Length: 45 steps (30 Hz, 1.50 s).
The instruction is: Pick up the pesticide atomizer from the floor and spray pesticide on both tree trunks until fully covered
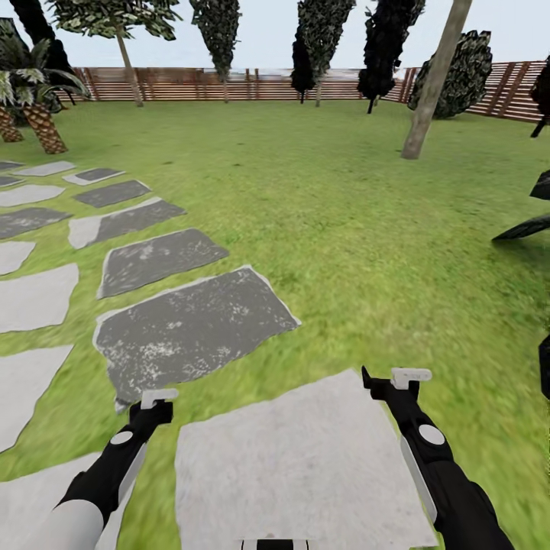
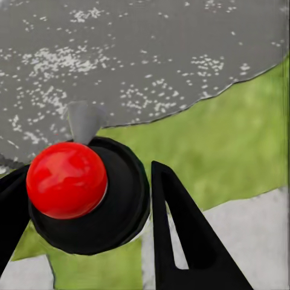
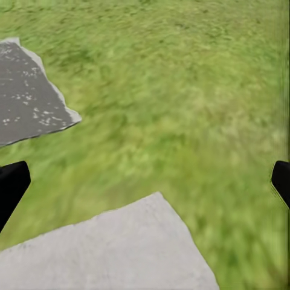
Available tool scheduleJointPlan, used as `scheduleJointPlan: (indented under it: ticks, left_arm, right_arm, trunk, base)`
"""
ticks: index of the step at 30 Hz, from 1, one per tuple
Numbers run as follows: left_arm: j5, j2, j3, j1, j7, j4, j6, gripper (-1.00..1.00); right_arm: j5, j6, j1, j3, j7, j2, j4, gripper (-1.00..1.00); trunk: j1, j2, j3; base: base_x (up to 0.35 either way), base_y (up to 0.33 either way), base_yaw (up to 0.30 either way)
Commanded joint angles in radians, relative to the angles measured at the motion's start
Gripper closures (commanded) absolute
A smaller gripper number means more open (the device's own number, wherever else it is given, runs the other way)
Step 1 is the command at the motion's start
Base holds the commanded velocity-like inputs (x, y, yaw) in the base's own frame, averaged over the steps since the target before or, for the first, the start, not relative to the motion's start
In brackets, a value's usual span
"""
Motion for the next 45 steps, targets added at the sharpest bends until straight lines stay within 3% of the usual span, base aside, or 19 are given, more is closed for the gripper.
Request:
scheduleJointPlan:
  ticks: [1,30,45]
  left_arm:
    - [0.000,0.000,0.000,0.000,0.000,0.000,0.000,1.00]
    - [-0.002,0.002,0.001,0.002,0.000,-0.002,0.000,1.00]
    - [-0.001,0.000,0.000,0.002,-0.001,0.000,0.000,1.00]
  right_arm:
    - [0.000,0.000,0.000,0.000,0.000,0.000,0.000,-1.00]
    - [-0.001,0.000,0.000,0.000,0.000,0.003,0.036,-1.00]
    - [0.001,0.001,0.000,0.000,0.000,0.001,-0.008,-1.00]
  trunk:
    - [0.000,0.000,0.000]
    - [0.000,0.000,0.000]
    - [0.000,0.000,0.000]
  base:
    - [0.339,0.126,-0.274]
    - [0.339,0.129,-0.272]
    - [0.338,0.147,-0.022]
